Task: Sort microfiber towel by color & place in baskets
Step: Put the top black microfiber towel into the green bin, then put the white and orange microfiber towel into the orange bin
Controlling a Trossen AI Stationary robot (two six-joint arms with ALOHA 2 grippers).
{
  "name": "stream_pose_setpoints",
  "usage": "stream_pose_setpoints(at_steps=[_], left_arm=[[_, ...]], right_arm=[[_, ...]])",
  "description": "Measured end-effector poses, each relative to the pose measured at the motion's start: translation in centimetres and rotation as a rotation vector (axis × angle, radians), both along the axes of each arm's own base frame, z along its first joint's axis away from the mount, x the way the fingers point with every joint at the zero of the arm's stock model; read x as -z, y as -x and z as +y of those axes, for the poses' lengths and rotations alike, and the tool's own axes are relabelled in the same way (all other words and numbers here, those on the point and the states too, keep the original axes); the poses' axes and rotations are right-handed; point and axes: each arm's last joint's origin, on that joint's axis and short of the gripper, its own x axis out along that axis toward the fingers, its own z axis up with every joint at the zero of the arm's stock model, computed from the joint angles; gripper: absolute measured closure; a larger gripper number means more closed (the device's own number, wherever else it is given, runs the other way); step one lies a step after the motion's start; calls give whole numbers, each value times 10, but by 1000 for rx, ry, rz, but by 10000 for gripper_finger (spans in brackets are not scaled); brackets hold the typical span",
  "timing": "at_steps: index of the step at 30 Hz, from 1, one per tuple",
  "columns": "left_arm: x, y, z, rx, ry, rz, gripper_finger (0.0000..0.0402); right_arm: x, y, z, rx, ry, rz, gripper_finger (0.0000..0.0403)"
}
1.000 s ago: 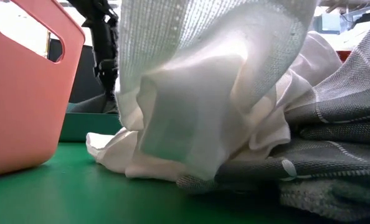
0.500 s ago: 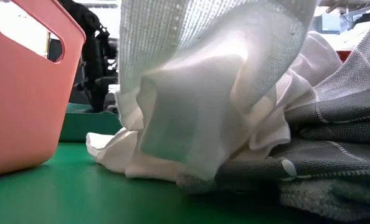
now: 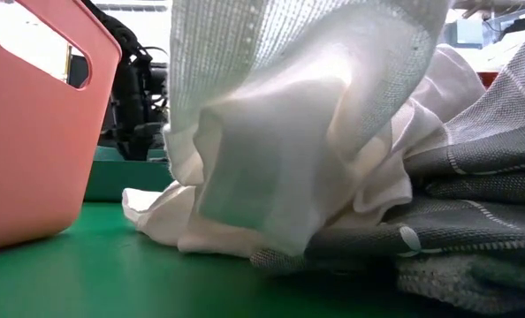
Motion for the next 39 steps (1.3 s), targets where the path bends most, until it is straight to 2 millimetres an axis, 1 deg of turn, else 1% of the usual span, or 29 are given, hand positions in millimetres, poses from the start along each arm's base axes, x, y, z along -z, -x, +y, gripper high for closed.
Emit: stream_pose_setpoints(at_steps=[3, 6, 10, 13, 18, 20, 22, 25, 28, 32, 35, 39], left_arm=[[-2, 0, 0, 0, 4, 4, 287], [-14, -2, 2, 0, 8, 8, 228], [-39, -7, 6, 29, -15, 1, 162], [-60, -9, 8, 42, -28, -5, 134], [-96, -10, 10, 49, -84, -55, 126], [-110, -11, 8, 61, -121, -85, 128], [-119, -10, 4, 67, -144, -106, 130], [-127, -7, -4, 85, -160, -123, 130], [-130, -6, -12, 89, -155, -125, 130], [-137, -6, -23, 73, -173, -152, 130], [-149, -9, -35, 78, -247, -217, 130], [-165, -16, -51, 112, -393, -280, 130]], right_arm=[[0, 0, 0, 0, 0, 0, 175], [0, 0, 0, 0, 0, 0, 175], [0, 0, 0, 1, -4, -1, 175], [1, 0, -1, 8, -29, -3, 175], [7, 2, -7, 33, -70, 44, 175], [8, 2, -11, 50, -73, 55, 175], [7, 3, -14, 64, -75, 49, 175], [5, 4, -17, 79, -72, 54, 175], [-1, 6, -20, 86, -56, 45, 175], [-8, 11, -23, 90, -32, 95, 175], [-12, 16, -28, 108, -31, 139, 175], [-11, 20, -36, 126, -33, 207, 175]])
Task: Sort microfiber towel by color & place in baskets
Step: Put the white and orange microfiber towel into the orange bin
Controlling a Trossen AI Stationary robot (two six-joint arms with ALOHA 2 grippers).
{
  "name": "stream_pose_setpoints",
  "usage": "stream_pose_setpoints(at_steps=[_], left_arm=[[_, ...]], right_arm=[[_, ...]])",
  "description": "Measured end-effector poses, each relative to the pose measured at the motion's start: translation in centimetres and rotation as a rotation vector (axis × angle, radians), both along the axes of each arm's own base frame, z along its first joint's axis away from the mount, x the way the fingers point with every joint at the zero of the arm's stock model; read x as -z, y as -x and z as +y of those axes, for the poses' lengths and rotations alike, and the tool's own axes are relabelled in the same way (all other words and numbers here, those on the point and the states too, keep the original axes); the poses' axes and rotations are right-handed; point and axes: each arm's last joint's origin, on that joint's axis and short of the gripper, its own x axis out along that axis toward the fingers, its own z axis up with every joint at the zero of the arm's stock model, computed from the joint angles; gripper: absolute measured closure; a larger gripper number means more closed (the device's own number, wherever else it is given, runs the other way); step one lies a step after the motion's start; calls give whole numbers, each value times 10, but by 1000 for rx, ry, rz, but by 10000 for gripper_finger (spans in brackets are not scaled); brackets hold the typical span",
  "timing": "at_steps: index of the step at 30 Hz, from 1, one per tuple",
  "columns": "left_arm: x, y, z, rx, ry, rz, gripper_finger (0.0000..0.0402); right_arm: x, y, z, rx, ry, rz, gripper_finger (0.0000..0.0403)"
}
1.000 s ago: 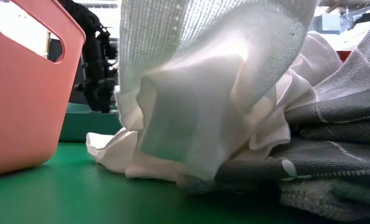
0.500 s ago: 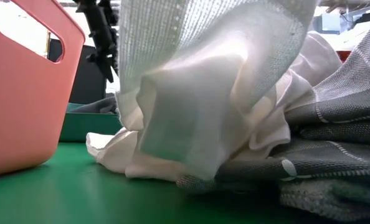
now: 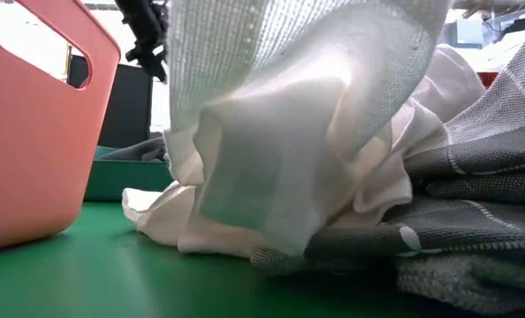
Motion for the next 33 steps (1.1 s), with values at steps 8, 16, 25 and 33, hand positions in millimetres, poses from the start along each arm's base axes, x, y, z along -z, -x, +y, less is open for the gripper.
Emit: stream_pose_setpoints(at_steps=[8, 16, 25, 33], left_arm=[[-4, -27, -29, 122, -25, -93, 130], [-8, -33, -54, 167, -30, -127, 130], [-4, -36, -73, 211, 8, -106, 130], [-5, -36, -76, 207, 22, -121, 130]], right_arm=[[41, -18, -24, -5, -42, 326, 175], [64, -33, -46, -89, -110, 417, 173], [86, -30, -71, -121, -159, 554, 150], [103, -27, -86, -111, -232, 644, 147]])
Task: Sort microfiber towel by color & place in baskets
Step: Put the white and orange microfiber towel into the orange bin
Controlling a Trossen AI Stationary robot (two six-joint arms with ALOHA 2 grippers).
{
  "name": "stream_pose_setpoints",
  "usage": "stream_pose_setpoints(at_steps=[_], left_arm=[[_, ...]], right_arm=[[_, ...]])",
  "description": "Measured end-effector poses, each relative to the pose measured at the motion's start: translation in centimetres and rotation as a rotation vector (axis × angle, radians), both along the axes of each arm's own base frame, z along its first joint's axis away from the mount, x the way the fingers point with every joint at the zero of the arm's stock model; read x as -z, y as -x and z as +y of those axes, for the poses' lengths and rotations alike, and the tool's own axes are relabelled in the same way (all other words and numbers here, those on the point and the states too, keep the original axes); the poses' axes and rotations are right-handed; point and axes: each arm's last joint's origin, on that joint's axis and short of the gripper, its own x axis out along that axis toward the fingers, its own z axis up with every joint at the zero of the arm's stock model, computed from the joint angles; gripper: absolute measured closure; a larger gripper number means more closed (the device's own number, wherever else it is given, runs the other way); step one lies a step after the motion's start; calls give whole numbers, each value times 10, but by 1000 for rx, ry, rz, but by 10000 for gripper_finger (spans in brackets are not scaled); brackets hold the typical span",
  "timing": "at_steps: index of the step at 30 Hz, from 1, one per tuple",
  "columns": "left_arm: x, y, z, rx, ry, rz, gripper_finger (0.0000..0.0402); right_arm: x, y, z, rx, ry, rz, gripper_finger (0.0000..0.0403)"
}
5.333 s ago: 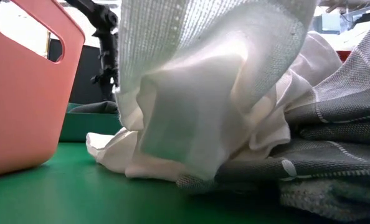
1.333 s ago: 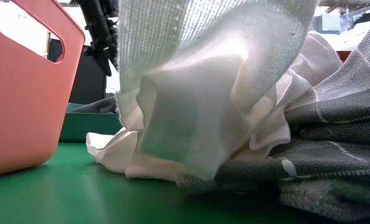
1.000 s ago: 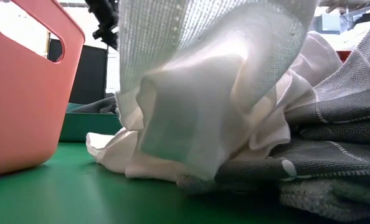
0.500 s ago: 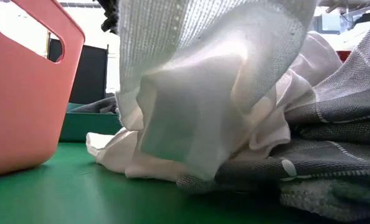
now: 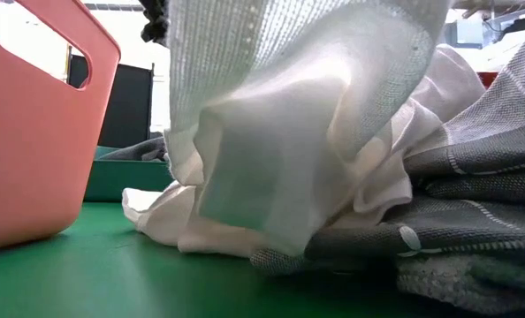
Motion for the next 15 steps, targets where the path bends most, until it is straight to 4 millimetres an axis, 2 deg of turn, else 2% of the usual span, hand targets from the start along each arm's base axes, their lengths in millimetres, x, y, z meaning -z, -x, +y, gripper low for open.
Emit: stream_pose_setpoints(at_steps=[7, 11, 15], left_arm=[[0, 0, 0, 2, -2, 0, 130], [-2, 2, -2, 4, 11, -17, 130], [-7, 8, -7, 6, 31, -58, 130]], right_arm=[[55, -18, -11, -44, -149, 245, 147], [78, -24, -14, -53, -203, 341, 147], [99, -26, -18, -82, -183, 469, 147]])
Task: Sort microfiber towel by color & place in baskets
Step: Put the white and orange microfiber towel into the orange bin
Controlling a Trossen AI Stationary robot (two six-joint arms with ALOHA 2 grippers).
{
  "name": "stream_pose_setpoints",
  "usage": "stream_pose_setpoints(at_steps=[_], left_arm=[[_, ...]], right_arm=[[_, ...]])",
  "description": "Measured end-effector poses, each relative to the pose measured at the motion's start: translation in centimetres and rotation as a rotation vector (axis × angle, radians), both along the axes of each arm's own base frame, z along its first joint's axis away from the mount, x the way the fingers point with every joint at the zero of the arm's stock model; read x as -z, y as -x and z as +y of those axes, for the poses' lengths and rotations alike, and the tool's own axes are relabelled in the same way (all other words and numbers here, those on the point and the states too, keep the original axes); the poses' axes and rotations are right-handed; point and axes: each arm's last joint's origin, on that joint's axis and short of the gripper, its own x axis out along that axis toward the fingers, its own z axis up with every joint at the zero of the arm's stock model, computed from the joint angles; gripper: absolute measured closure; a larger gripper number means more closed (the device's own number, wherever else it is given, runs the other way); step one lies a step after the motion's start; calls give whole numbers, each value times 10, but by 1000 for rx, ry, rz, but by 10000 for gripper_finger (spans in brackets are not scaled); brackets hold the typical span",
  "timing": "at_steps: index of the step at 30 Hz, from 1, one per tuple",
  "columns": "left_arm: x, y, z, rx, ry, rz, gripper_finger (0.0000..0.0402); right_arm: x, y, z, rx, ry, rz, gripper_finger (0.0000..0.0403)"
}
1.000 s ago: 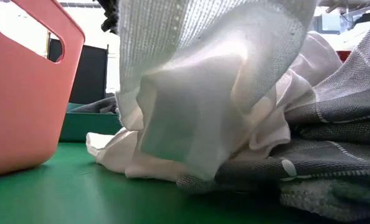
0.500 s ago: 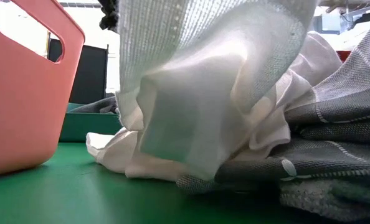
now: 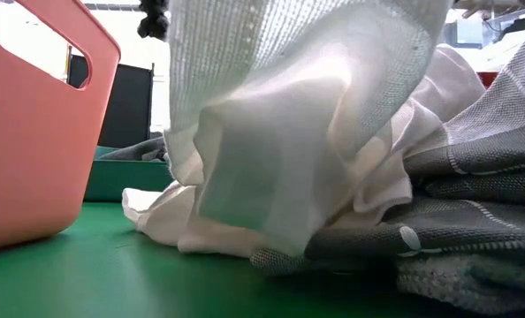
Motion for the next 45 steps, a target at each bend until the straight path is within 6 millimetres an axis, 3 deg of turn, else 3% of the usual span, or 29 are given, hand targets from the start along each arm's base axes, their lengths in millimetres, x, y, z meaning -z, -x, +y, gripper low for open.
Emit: stream_pose_setpoints(at_steps=[7, 10, 13, 18, 21, 27, 33, 39, 45], left_arm=[[-6, 6, -7, 6, 20, -45, 130], [-6, 6, -9, 14, 21, -46, 130], [-6, 6, -11, 21, 22, -46, 130], [-6, 6, -12, 26, 20, -45, 130], [-6, 6, -12, 26, 20, -44, 130], [-6, 6, -12, 44, -4, -30, 130], [-5, 6, -11, 64, -73, 4, 130], [28, -5, -8, 116, -122, 12, 130], [54, -18, -6, 189, -37, -149, 130]], right_arm=[[29, -4, -8, -40, -5, 109, 149], [38, -4, -7, -52, -38, 155, 169], [44, -3, -6, -60, -64, 189, 227], [39, -4, -2, -84, -75, 167, 369], [30, -5, -1, -66, -87, 126, 377], [-19, -7, -3, -12, -33, -2, 376], [-95, -14, -4, 60, 69, -294, 376], [-170, -20, 0, 114, 192, -644, 376], [-221, -29, 13, 115, 263, -928, 376]])
